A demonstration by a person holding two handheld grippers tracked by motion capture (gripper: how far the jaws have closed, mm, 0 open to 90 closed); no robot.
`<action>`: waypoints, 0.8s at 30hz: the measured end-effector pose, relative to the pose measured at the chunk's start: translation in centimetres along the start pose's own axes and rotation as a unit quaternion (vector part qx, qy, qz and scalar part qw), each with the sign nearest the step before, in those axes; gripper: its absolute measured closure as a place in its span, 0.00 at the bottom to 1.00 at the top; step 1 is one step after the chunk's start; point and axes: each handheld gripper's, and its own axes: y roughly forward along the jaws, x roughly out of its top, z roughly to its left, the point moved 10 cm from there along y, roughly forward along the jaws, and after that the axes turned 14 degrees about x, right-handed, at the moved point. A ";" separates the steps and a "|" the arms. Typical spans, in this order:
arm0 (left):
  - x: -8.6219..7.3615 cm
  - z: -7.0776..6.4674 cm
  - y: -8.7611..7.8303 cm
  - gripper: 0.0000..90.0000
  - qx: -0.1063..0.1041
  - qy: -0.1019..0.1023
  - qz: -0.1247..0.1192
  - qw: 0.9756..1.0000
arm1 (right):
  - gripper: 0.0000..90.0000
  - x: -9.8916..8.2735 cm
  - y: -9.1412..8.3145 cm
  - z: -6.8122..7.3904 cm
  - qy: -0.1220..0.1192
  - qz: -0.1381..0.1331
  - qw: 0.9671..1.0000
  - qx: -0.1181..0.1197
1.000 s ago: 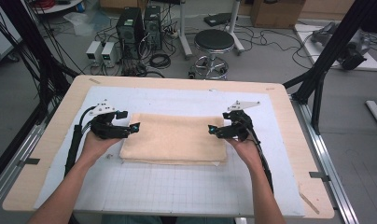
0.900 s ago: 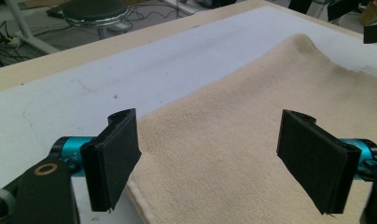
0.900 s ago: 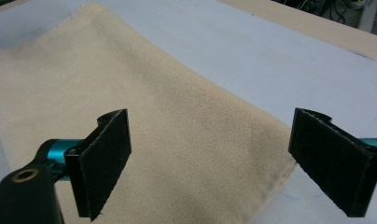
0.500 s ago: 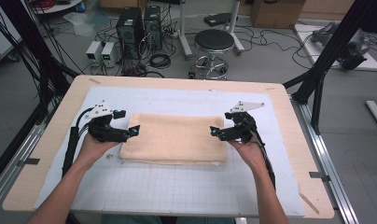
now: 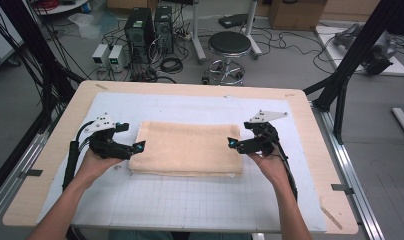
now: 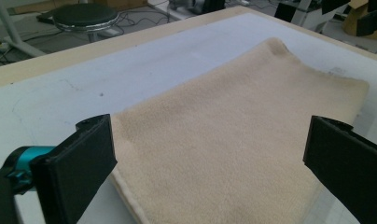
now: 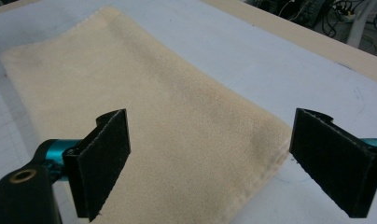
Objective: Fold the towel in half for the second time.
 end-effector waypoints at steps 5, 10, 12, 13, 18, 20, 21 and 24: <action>0.1 0.1 -0.8 0.03 0.004 0.000 -0.008 1.000 | 0.13 -0.5 -0.5 0.3 0.002 -0.007 1.000 -0.001; -0.6 0.1 -1.4 0.03 0.005 0.001 -0.005 1.000 | 0.13 -1.4 -0.9 0.5 0.007 -0.008 1.000 -0.002; -0.8 0.1 -1.7 0.03 0.006 0.001 -0.004 1.000 | 0.13 -1.5 -1.2 0.6 0.007 -0.012 1.000 -0.004; -1.0 0.1 -1.8 0.03 0.005 0.001 -0.004 1.000 | 0.13 -1.6 -1.3 0.8 0.008 -0.013 1.000 -0.003; -1.3 -0.2 -2.5 0.03 0.001 -0.002 -0.007 1.000 | 0.13 -2.3 -1.8 1.2 0.007 -0.016 1.000 -0.004; -1.6 -0.3 -2.8 0.03 0.004 0.002 -0.007 1.000 | 0.13 -2.5 -2.0 1.5 0.003 -0.018 1.000 -0.003; -1.7 -0.3 -2.9 0.03 0.005 0.002 -0.007 1.000 | 0.13 -2.6 -2.1 1.6 0.003 -0.019 1.000 -0.002; -2.2 -0.4 -3.2 0.03 0.005 0.001 -0.005 1.000 | 0.13 -3.4 -2.3 1.9 0.003 -0.016 1.000 -0.003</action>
